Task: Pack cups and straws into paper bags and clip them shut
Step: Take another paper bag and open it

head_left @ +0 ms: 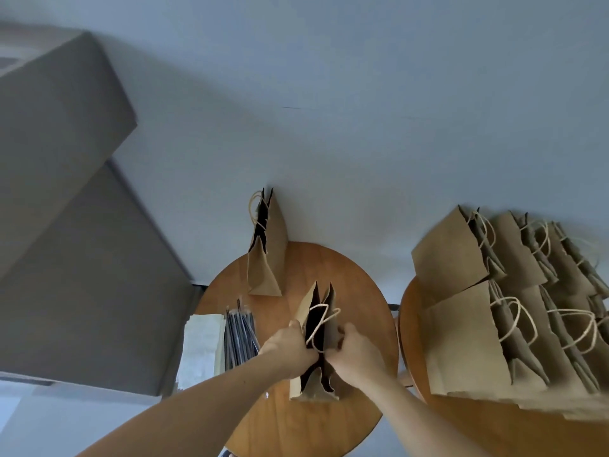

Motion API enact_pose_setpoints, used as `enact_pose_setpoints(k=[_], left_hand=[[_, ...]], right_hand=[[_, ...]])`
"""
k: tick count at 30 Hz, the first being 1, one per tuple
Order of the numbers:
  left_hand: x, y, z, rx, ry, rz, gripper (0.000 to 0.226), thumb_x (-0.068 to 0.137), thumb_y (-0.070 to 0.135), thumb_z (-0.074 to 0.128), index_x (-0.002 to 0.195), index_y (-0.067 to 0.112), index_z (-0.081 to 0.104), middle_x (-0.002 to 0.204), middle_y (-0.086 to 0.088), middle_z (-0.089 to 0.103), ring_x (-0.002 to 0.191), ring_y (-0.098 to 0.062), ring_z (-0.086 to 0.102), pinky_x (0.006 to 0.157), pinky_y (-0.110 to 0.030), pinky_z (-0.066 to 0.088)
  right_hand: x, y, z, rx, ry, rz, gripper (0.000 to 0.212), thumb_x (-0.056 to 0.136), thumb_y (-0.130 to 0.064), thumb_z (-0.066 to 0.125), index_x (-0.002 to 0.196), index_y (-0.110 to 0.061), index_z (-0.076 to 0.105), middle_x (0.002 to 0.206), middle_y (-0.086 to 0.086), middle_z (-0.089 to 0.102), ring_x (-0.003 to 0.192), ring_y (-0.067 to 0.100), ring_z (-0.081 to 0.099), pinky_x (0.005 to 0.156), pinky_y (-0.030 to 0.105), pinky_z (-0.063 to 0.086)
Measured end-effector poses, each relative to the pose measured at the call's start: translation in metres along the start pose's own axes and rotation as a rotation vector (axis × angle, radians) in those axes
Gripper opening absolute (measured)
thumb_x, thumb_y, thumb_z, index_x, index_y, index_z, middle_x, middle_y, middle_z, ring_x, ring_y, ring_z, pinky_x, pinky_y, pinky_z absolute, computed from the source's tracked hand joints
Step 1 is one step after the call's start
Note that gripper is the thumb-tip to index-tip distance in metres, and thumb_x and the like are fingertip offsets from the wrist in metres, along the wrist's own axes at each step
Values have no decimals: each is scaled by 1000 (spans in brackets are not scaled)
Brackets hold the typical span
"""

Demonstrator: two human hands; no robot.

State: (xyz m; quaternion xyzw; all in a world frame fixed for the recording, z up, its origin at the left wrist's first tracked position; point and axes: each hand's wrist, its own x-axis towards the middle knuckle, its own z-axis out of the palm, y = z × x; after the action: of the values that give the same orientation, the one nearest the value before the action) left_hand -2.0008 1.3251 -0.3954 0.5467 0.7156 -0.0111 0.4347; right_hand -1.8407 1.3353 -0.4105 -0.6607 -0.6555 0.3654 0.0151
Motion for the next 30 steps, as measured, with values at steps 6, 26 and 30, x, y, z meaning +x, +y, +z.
enact_pose_setpoints(k=[6,26,30], left_hand=[[12,0,9,-45,148,-117,29,98,35,48,115,12,50,101,-7,64,89,-26,68,83,-40,59],[12,-42,26,-372,-38,-232,37,87,44,63,108,21,44,90,-14,67,47,-20,66,62,-46,63],[12,-47,11,-170,-173,-133,92,63,64,73,138,30,31,129,-4,55,92,-16,63,58,-24,55]], right_hand=[[7,0,-2,-168,172,-35,40,89,-45,61,120,-26,43,102,-8,66,82,12,68,55,16,45],[6,27,-9,-106,-94,-8,44,94,-42,59,133,-26,47,119,-6,63,102,16,66,85,30,57],[2,25,-12,3,-188,9,73,86,-46,68,147,-25,34,143,-2,50,123,22,56,96,37,53]])
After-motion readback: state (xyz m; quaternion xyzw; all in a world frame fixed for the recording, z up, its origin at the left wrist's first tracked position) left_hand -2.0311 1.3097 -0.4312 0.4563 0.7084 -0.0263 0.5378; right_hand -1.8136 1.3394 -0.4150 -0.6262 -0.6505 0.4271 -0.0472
